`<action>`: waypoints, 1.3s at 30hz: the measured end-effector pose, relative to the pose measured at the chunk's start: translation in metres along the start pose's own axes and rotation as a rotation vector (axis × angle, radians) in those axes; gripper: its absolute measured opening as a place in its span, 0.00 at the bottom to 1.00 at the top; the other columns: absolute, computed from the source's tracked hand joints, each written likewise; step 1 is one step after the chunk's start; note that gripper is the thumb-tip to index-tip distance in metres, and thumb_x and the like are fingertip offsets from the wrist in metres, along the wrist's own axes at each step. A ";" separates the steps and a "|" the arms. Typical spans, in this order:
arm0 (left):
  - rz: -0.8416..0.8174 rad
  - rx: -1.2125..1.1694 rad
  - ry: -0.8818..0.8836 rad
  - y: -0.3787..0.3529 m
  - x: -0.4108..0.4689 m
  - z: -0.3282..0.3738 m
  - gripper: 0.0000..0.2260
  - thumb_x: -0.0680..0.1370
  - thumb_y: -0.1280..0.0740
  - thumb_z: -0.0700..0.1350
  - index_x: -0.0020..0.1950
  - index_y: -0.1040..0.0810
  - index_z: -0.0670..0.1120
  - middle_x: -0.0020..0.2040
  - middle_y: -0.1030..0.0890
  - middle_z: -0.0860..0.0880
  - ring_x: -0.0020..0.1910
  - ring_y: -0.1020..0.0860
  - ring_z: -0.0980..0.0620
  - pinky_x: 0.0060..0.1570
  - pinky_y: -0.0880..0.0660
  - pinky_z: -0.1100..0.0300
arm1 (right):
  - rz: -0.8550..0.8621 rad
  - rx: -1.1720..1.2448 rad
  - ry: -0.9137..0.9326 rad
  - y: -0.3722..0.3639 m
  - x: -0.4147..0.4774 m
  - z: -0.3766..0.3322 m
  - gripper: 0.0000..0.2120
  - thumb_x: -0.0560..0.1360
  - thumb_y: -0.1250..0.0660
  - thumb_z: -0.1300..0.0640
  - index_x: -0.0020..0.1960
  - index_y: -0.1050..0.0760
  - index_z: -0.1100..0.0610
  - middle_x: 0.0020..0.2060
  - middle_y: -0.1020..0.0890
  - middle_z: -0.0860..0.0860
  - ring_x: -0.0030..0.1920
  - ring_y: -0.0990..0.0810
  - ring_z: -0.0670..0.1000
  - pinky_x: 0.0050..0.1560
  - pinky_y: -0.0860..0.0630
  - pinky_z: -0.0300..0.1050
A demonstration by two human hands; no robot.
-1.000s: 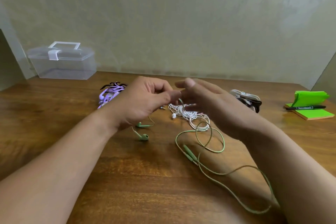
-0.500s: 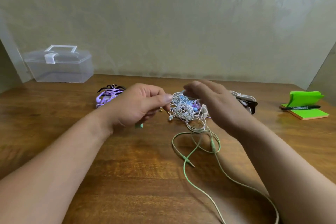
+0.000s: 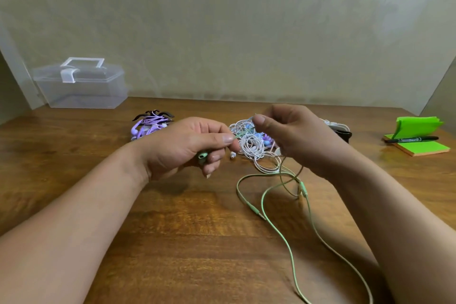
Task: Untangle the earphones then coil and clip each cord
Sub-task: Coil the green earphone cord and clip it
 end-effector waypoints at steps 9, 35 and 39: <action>0.078 0.159 -0.041 -0.003 0.005 -0.002 0.10 0.85 0.36 0.43 0.50 0.22 0.38 0.33 0.26 0.47 0.28 0.31 0.52 0.30 0.29 0.60 | -0.296 -0.032 0.031 -0.010 -0.009 -0.006 0.15 0.85 0.38 0.46 0.56 0.19 0.55 0.43 0.13 0.50 0.43 0.15 0.46 0.47 0.21 0.43; 0.098 -0.043 -0.013 -0.022 0.011 -0.007 0.12 0.84 0.37 0.35 0.65 0.20 0.40 0.48 0.14 0.46 0.39 0.23 0.54 0.37 0.22 0.64 | 0.132 0.386 0.106 -0.005 0.007 0.010 0.10 0.80 0.29 0.56 0.48 0.20 0.63 0.28 0.29 0.50 0.27 0.33 0.49 0.29 0.28 0.42; 0.067 -0.017 -0.013 -0.024 0.007 -0.004 0.08 0.84 0.36 0.38 0.60 0.18 0.42 0.48 0.14 0.45 0.40 0.22 0.53 0.37 0.21 0.62 | 0.108 0.376 0.073 -0.006 0.008 0.014 0.12 0.80 0.30 0.53 0.50 0.19 0.64 0.27 0.29 0.49 0.27 0.32 0.49 0.29 0.28 0.41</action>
Point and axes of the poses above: each hand's wrist, its own x-axis towards the middle knuckle, its own y-axis out of the back of the hand, z = x × y, the point moved 1 cm from there along x, towards the middle knuckle
